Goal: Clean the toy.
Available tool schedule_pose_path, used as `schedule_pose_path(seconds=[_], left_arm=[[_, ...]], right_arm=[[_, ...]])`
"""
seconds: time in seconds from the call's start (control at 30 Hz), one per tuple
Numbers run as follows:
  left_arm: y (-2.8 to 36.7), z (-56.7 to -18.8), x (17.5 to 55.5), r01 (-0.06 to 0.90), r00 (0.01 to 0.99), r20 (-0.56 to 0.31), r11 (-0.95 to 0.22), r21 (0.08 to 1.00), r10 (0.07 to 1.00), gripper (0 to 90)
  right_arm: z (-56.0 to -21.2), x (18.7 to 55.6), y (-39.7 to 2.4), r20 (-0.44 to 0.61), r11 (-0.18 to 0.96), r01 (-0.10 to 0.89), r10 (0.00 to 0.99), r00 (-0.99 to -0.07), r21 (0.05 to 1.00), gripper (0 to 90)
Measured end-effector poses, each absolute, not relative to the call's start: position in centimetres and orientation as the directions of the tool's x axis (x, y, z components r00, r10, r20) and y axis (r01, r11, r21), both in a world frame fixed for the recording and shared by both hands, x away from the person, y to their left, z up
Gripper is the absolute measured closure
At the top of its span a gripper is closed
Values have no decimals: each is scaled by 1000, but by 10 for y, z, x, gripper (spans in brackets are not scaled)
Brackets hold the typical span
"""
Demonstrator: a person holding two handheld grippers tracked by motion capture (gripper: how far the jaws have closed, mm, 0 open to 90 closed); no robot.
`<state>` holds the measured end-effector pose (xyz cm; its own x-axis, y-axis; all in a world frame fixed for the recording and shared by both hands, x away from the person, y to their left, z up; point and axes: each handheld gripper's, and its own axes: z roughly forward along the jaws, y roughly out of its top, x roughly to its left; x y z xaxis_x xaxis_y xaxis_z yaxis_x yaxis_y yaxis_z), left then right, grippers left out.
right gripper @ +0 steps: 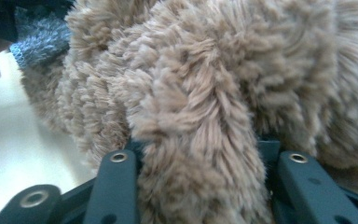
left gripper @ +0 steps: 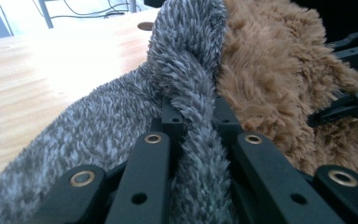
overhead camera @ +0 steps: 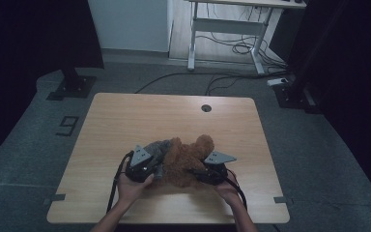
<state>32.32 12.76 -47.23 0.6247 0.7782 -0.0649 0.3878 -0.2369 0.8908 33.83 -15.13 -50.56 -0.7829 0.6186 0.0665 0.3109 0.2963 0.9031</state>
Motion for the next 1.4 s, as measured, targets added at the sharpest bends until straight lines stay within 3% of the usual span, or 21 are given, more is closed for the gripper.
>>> schedule_pose_path(seconds=[0.23, 0.33, 0.63, 0.8, 0.97, 1.07, 1.2, 1.4], left_arm=[[130, -456, 351, 380, 588, -73, -196, 904, 806, 798], [128, -459, 360, 402, 580, -89, -190, 896, 809, 798], [118, -475, 332, 384, 637, -66, -242, 891, 768, 796], [110, -456, 318, 345, 666, -60, -235, 909, 744, 794], [68, -415, 315, 252, 726, 7, -276, 927, 688, 793], [28, -404, 323, 245, 750, 36, -328, 912, 660, 793], [-16, -419, 335, 291, 768, 65, -438, 850, 637, 793], [-11, -443, 339, 313, 748, 69, -442, 841, 660, 796]], right_arm=[[-486, 357, -146, -70, 258, 163, 704, -707, 952, 626], [-486, 365, -143, -152, 311, 110, 706, -692, 944, 624], [-519, 348, -164, -133, 328, 121, 653, -746, 937, 540], [-527, 336, -168, -161, 363, 109, 636, -755, 925, 536], [-529, 332, -166, -169, 366, 103, 638, -751, 925, 546], [-529, 332, -166, -166, 365, 104, 638, -752, 925, 548], [-529, 331, -166, -167, 362, 104, 642, -748, 926, 550], [-534, 330, -167, -156, 374, 123, 632, -759, 919, 564]])
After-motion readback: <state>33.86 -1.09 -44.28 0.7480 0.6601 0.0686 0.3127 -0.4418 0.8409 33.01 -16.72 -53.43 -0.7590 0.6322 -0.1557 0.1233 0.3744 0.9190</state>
